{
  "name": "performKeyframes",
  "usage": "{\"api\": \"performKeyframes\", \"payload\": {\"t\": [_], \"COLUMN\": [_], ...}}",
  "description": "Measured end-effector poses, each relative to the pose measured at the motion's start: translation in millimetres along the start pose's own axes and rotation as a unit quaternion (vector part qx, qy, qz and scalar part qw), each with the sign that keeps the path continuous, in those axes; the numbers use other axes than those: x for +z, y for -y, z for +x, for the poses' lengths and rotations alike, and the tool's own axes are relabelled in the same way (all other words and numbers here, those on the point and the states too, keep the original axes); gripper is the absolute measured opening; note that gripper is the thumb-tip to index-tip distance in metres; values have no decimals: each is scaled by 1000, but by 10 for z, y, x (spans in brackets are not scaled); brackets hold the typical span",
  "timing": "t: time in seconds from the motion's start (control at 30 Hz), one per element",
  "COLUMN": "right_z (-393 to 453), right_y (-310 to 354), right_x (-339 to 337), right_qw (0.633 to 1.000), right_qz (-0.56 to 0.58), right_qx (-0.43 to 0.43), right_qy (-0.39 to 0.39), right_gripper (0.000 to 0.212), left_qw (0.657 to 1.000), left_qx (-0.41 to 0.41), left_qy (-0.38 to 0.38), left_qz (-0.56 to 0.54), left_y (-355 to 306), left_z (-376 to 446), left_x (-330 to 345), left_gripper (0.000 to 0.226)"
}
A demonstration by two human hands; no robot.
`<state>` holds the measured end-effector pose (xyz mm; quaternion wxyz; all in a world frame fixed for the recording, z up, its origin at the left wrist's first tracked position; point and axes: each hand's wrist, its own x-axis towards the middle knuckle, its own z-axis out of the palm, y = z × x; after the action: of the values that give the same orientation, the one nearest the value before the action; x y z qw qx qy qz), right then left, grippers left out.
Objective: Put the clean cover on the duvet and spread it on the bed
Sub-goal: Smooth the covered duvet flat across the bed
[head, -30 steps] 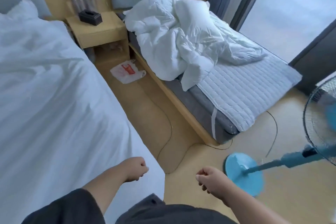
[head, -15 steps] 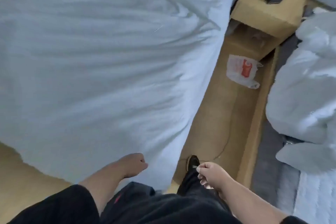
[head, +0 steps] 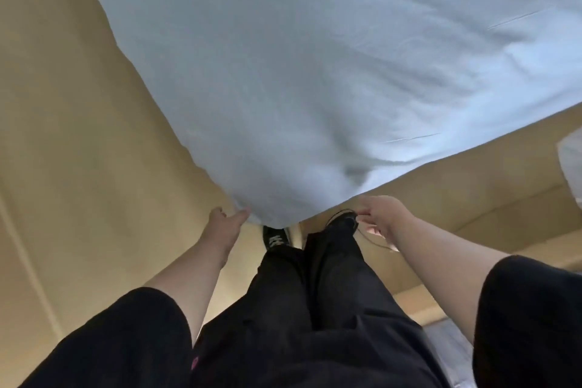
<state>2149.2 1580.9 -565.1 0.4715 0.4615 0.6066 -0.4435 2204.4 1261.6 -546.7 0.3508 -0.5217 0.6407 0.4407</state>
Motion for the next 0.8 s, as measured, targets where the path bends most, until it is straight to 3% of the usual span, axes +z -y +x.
{"api": "performKeyframes", "payload": {"t": [0.1,0.17,0.23,0.3,0.4,0.6,0.63,0.67,0.73,0.77,0.8], "right_z": [362,553,662,700,603,-255,-401,-540,-789,-985,-1138], "right_y": [-33,-74,-89,-89,-136,-253,-267,-301,-277,-213,-143], "right_x": [141,215,305,421,543,602,573,560,541,511,456], "right_qw": [999,997,986,961,919,894,866,815,745,757,742], "right_qz": [42,80,163,267,383,448,500,577,659,644,657], "right_qx": [23,18,6,-8,-24,-24,16,35,25,-14,-36], "right_qy": [-7,3,38,72,96,23,25,46,101,112,130], "right_gripper": [50,73,76,67,64,76,81,82,66,58,55], "left_qw": [987,978,974,972,972,907,892,876,853,847,842], "left_qx": [-31,-15,33,84,107,159,179,199,228,238,248], "left_qy": [16,46,86,98,85,220,244,267,296,301,303], "left_qz": [-154,-202,-205,-195,-194,-321,-337,-349,-365,-369,-371], "left_y": [117,178,194,251,371,94,-1,-89,-252,-324,-385], "left_z": [394,559,622,637,399,-781,-981,-1169,-1499,-1641,-1777], "left_x": [59,128,201,244,204,-272,-364,-454,-608,-674,-740], "left_gripper": [111,107,75,41,18,34,36,39,47,50,51]}}
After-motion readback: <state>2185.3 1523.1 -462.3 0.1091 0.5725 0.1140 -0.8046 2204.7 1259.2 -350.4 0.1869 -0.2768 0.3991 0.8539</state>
